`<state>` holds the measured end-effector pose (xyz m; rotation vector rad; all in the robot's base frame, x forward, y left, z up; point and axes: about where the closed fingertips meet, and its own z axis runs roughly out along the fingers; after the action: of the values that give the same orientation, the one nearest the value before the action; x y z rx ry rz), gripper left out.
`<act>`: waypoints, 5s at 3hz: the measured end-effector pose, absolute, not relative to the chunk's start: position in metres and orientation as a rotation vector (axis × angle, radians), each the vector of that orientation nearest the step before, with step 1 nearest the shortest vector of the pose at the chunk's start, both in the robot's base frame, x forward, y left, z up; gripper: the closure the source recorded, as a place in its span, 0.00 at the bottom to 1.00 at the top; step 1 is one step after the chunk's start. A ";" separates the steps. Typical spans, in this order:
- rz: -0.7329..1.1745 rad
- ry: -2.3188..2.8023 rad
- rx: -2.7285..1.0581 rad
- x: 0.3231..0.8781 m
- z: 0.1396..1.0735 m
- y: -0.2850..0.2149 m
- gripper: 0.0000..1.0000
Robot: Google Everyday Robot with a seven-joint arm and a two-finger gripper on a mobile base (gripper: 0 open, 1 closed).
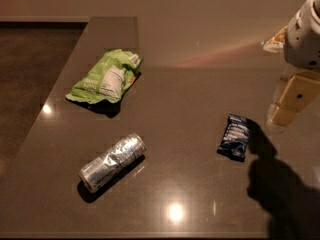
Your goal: Move rxbar blueberry near green rice chip bag
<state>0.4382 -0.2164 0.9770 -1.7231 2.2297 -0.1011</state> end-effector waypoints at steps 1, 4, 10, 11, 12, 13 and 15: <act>-0.101 2.230 -1.723 0.438 0.977 -0.216 0.00; -0.002 2.053 -2.021 0.447 0.916 -0.198 0.00; 0.265 1.920 -2.310 0.437 0.834 -0.192 0.64; 0.246 1.988 -2.247 0.449 0.850 -0.188 0.88; 0.229 2.040 -2.162 0.470 0.867 -0.176 1.00; 0.209 2.057 -2.101 0.498 0.881 -0.161 1.00; 0.190 2.000 -2.054 0.558 0.904 -0.121 1.00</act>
Offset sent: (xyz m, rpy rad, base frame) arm 0.0053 0.0124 -0.0173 -0.0402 0.0232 0.1326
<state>0.5584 -0.1206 0.9039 -2.0542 2.0000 0.1903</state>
